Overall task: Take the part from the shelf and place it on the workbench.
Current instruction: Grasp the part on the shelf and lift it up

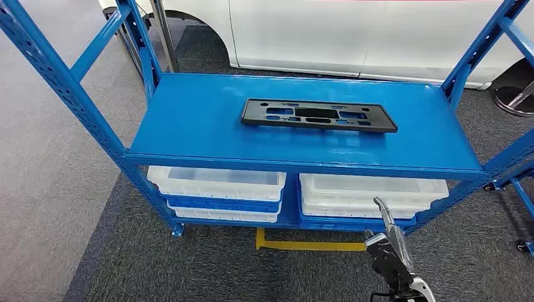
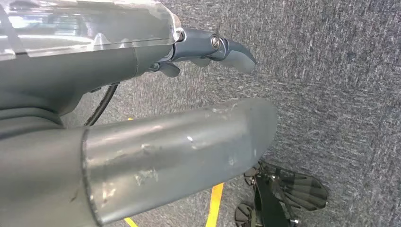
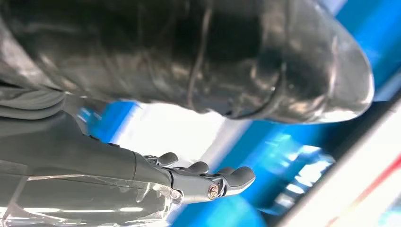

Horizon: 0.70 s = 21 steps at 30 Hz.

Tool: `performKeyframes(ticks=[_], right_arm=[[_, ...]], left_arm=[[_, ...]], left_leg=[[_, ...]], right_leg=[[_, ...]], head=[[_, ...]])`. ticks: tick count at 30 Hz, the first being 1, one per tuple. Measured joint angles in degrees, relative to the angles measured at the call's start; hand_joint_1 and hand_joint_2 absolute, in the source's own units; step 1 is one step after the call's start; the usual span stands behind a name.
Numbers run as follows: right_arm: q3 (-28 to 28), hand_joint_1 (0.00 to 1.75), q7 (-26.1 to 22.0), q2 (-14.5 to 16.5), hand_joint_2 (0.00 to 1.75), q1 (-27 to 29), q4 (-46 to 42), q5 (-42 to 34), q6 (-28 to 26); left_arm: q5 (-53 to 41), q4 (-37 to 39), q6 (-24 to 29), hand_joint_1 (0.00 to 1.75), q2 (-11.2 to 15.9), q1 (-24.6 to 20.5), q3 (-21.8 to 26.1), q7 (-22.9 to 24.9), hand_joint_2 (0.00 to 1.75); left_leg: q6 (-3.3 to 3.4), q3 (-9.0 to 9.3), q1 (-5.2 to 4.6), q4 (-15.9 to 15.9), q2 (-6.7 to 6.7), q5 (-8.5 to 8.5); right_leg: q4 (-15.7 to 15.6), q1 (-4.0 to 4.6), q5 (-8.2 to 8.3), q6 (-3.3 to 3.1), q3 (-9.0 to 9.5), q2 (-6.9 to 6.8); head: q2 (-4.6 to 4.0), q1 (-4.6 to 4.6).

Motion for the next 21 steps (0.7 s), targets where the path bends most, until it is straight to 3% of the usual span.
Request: performKeyframes(ticks=[21], right_arm=[[27.6, 0.0, 8.6, -8.8, 0.0, -18.0, -11.5, 22.8, -5.0]], left_arm=[[-7.4, 1.2, -1.0, 0.0, 0.0, -1.5, 6.0, -0.9, 0.0]], left_leg=[[0.06, 0.01, 0.0, 0.0, -0.05, 0.05]], right_leg=[[0.0, 0.0, 0.01, 0.0, 0.03, -0.09]], head=[[0.0, 0.0]])
